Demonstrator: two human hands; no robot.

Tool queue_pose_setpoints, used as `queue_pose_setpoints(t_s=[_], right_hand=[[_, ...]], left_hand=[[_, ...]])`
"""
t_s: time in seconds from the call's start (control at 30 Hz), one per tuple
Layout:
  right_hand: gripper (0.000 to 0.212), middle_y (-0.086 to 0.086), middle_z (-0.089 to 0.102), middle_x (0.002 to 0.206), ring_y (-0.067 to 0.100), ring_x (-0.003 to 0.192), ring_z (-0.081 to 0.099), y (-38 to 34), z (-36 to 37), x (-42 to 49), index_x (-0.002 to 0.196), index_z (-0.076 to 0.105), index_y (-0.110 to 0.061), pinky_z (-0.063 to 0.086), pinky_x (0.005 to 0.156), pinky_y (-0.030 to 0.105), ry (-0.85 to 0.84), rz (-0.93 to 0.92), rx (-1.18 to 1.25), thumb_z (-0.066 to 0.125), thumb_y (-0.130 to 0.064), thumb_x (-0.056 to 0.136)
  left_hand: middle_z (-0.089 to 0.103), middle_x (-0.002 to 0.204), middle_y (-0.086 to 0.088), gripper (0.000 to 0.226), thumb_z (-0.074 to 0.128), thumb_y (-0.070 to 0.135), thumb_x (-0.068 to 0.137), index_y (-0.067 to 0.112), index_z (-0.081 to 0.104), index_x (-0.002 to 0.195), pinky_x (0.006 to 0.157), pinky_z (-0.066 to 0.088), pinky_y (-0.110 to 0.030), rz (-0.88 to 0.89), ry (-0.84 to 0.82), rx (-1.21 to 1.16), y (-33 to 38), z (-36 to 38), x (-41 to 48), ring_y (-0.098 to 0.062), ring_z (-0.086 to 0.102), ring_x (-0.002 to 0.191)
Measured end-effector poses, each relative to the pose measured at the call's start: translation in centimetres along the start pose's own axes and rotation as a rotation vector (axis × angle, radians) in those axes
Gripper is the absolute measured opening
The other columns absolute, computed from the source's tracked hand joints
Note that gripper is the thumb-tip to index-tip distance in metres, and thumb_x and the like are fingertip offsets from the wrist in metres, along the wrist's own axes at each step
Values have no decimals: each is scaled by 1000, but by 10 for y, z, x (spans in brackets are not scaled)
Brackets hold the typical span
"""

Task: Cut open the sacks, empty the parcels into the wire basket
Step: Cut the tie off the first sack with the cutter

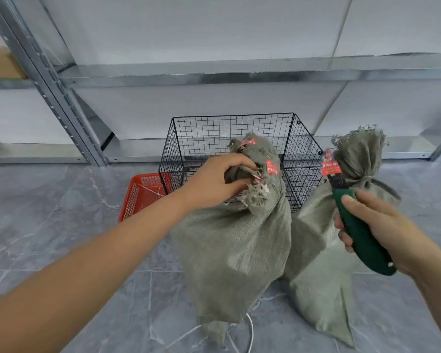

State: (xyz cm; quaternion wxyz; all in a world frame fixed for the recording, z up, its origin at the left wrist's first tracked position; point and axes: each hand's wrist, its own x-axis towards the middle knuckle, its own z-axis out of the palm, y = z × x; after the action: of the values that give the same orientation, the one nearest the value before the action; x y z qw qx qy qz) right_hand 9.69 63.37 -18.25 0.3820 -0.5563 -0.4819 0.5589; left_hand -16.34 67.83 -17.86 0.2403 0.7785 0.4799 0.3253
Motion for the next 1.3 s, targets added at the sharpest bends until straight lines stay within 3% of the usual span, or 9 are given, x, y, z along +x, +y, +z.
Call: queue_pose_setpoints(t_s=[0.17, 0.4, 0.57, 0.73, 0.87, 0.97, 1.13, 1.2, 1.3], right_hand=[[18, 5, 56, 65, 16, 44, 51, -45, 14, 17, 86, 53, -13, 45, 51, 32, 54, -173, -280, 52, -30, 90], [57, -4, 49, 78, 11, 66, 48, -80, 74, 48, 98, 40, -15, 41, 55, 27, 77, -392, -889, 68, -56, 69], [55, 2, 51, 84, 24, 77, 51, -51, 96, 83, 97, 33, -13, 46, 67, 35, 70, -290, -1119, 75, -36, 69], [38, 12, 57, 95, 28, 84, 55, -37, 82, 90, 108, 44, -5, 49, 68, 34, 98, -345, -933, 64, -7, 76], [31, 7, 53, 91, 24, 80, 49, -43, 64, 79, 107, 47, -5, 32, 53, 24, 141, -464, -805, 63, -9, 81], [29, 3, 52, 87, 22, 81, 49, -49, 48, 74, 105, 49, -7, 34, 56, 24, 151, -504, -768, 64, -11, 82], [19, -2, 50, 70, 19, 61, 51, -57, 34, 63, 91, 50, -13, 40, 59, 27, 126, -463, -580, 66, -8, 81], [18, 2, 50, 67, 17, 56, 50, -57, 31, 59, 88, 51, -14, 42, 57, 27, 80, -426, -484, 65, -6, 81], [21, 4, 50, 66, 19, 55, 50, -55, 26, 57, 81, 50, -19, 45, 58, 30, 39, -403, -425, 64, -3, 82]], left_hand=[[63, 95, 1, 23, 63, 1, 79, 7, 68, 100, 83, 36, -13, 189, -51, 152, 14, 22, -11, -7, 51, 90], [66, 90, -10, 25, 61, 2, 74, 7, 71, 96, 80, 37, -24, 301, -115, 203, 23, 51, -22, -19, 55, 88], [69, 97, -10, 30, 58, 5, 75, 9, 69, 102, 83, 44, -32, 341, -123, 227, 22, 55, -27, -26, 61, 96], [71, 94, 5, 42, 54, 43, 79, 16, 66, 108, 77, 44, -11, 236, 90, 116, 17, 36, -31, 2, 59, 84], [56, 87, 23, 27, 56, 22, 88, 15, 63, 113, 70, 47, -6, -11, 315, -120, 18, 15, -15, 12, 54, 75], [54, 87, 17, 24, 61, 14, 86, 14, 63, 110, 68, 47, -8, -77, 437, -81, 19, 3, 4, 6, 54, 74], [51, 128, 0, 81, 73, 48, 69, 17, 39, 136, 95, 37, -26, -232, 76, 135, 21, 5, 38, -14, 49, 115], [55, 127, -4, 96, 76, 48, 66, 16, 27, 142, 90, 41, -26, -223, -90, 148, 28, 12, 49, -18, 54, 111], [62, 96, -4, 89, 77, 36, 69, 10, 25, 136, 70, 45, -25, -101, -53, 179, 36, 25, 62, -19, 61, 83]])
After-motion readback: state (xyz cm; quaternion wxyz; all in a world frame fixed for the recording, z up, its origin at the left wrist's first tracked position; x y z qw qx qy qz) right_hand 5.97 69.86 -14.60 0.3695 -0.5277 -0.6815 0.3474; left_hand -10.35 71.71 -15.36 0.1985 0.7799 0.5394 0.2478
